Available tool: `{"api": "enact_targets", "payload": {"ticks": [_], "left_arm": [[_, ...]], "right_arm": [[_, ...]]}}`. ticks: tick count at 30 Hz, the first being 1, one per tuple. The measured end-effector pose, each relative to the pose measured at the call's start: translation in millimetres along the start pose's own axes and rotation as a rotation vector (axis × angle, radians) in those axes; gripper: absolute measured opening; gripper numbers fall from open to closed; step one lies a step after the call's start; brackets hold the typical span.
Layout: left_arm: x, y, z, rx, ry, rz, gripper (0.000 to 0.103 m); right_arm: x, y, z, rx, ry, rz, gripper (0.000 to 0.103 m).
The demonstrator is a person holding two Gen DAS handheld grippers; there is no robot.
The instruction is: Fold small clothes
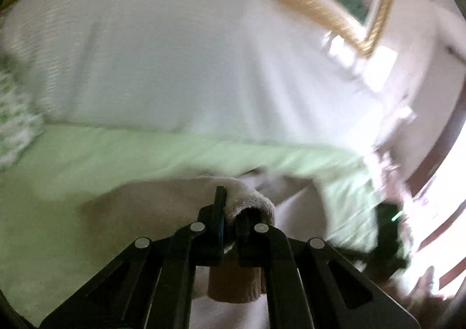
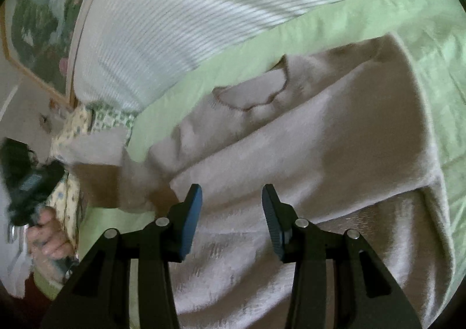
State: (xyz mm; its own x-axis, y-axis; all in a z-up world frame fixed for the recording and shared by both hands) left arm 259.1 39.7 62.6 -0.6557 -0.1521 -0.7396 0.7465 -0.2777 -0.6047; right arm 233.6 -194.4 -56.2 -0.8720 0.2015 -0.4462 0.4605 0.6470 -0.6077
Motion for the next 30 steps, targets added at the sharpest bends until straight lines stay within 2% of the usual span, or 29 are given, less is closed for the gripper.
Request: {"api": "enact_targets", "payload": {"ticks": [1,3,4,5,6,8,10,13,17,20,23,25,27,28,29,30], "left_arm": [[1,15,33,0.058,0.006,0.006,0.004],[11,43,64,0.065,0.032,-0.022,0.012],[21,63,75,0.060,0.050,-0.069,0.015],[38,84,85,0.049,0.071,-0.127,0.023],[54,99,89,0.023,0.089,-0.170,0.039],[74,110,84,-0.015,0.109,-0.207,0.055],[91,106,61,-0.045,0.111,-0.227,0.056],[116,84,14,-0.123,0.101,-0.239,0.064],[145,54,-56,-0.307,0.135,-0.242,0.071],[161,56,-102,-0.424,0.138,-0.285,0.071],[164,66,-127,-0.468,0.107,-0.300,0.071],[163,76,-130,-0.483,0.112,-0.308,0.071],[166,90,-130,-0.520,0.145,-0.332,0.073],[169,97,-134,-0.553,0.141,-0.345,0.073],[170,101,-134,-0.559,0.128,-0.348,0.073],[168,106,-135,-0.558,0.109,-0.343,0.070]], "right_arm": [[-2,-4,4,0.005,0.015,0.016,0.045],[-4,-10,12,0.022,0.034,0.037,0.045],[-5,-12,18,0.033,0.052,0.046,0.045],[-6,-14,22,0.040,0.065,0.049,0.045],[-7,-15,27,0.055,0.077,0.055,0.045],[-8,-20,41,0.102,0.100,0.070,0.045],[-9,-24,52,0.122,0.116,0.076,0.045],[-9,-29,66,0.147,0.135,0.081,0.051],[-8,-30,77,0.140,0.190,0.086,0.056],[-7,-26,74,0.106,0.215,0.071,0.057],[-10,-9,55,0.067,0.210,0.035,0.058],[-11,9,51,0.154,0.222,-0.014,0.062],[-16,26,59,0.261,0.254,-0.046,0.062],[-18,32,63,0.283,0.269,-0.046,0.062],[-20,37,69,0.294,0.294,-0.039,0.059],[-22,42,73,0.294,0.311,-0.040,0.036]]}}
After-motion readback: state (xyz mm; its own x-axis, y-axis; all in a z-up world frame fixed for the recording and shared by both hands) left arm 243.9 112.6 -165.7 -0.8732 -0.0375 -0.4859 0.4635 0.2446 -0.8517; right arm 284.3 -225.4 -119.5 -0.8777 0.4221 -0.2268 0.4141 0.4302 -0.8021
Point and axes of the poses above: each gripper's, at about its wrist camera, not at the fingertips, and y roughly the way its jaws point, z to its right, x to its underside, the point moved 5 cm from there along y, roughly the way its jaws point, and after that the axes turned 4 degrees about -x, right-handed, at the moved point
